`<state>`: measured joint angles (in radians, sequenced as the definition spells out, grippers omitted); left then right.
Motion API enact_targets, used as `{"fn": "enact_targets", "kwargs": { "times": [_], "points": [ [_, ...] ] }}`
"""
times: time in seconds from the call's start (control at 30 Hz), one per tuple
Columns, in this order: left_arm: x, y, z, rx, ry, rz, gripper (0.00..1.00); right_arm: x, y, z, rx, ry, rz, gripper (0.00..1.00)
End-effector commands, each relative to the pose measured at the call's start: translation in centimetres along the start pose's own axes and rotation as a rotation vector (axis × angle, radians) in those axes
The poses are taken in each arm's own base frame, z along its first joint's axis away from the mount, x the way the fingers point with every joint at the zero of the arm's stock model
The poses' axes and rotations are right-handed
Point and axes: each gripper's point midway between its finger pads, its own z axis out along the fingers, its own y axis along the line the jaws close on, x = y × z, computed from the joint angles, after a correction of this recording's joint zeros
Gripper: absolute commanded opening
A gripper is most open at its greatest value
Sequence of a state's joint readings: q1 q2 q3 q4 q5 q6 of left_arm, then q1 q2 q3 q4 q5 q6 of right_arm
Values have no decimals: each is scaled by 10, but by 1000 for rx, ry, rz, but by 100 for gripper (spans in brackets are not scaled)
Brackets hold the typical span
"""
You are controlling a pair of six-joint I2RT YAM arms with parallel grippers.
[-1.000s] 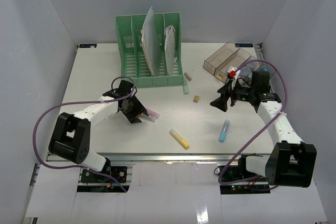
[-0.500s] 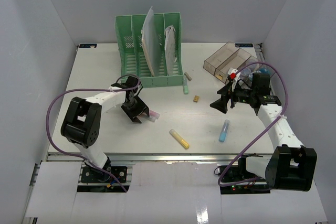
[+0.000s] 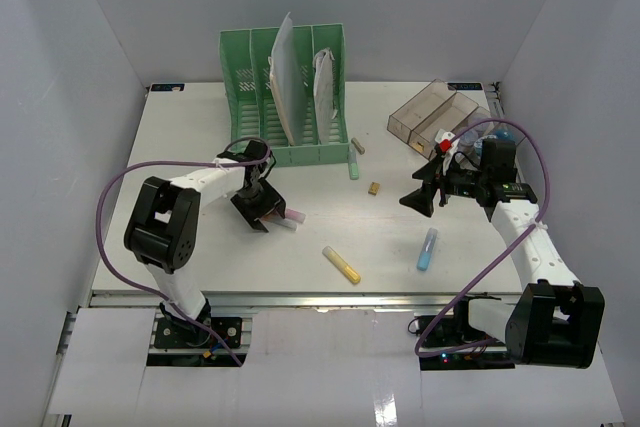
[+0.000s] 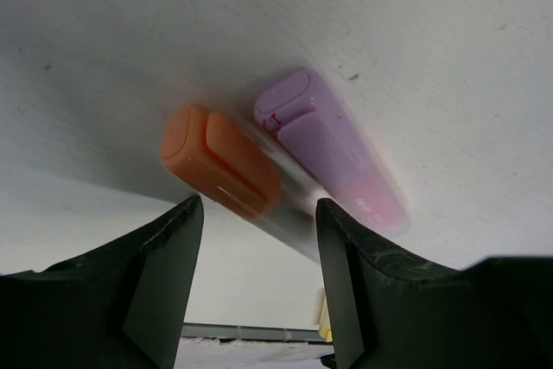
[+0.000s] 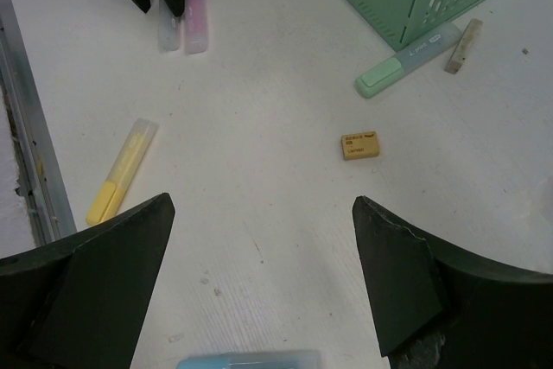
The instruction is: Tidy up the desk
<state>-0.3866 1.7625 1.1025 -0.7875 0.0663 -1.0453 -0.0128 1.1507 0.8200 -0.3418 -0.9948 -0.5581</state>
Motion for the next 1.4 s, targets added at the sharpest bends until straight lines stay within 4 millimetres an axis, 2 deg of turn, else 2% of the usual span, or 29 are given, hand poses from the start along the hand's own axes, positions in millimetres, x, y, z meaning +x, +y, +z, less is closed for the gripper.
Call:
{"fn": "enact_targets", "kwargs": {
  "times": [0.0,0.23,0.43,0.63,0.8,0.9,1.0,1.1,1.17,1.27,1.33,1.37],
  "points": [
    [2,8,10,-63,22,-8,66,-8,6,-2,-20,-31,-26,90],
    [4,14,10,-81,21,5,67,-9,7,-4,-13,-33,-37,90],
    [2,22,3,-81,-10,41,61,-10,9,-5,-18,-37,-33,90],
    [5,28,0,-54,-24,123,42,-10,12,-5,-27,-44,-20,90],
    [8,39,6,-17,-46,205,28,-6,15,-4,-38,-41,-2,90],
    [12,38,5,24,-34,262,17,-2,15,-4,-31,-35,-18,90],
    [10,27,-8,110,-67,371,7,0,16,-3,-27,-45,-53,90],
    [12,15,-27,229,-110,490,0,4,35,1,-133,-87,-46,90],
    [14,-1,-49,350,-157,586,0,7,58,0,-259,-99,-1,90],
    [30,-26,-75,556,-153,721,0,11,64,12,-350,-42,-63,90],
    [43,-42,-94,703,-143,800,0,13,69,17,-394,1,-1,96],
    [47,-47,-101,750,-144,820,0,11,72,21,-413,-8,9,95]
  ]
}}
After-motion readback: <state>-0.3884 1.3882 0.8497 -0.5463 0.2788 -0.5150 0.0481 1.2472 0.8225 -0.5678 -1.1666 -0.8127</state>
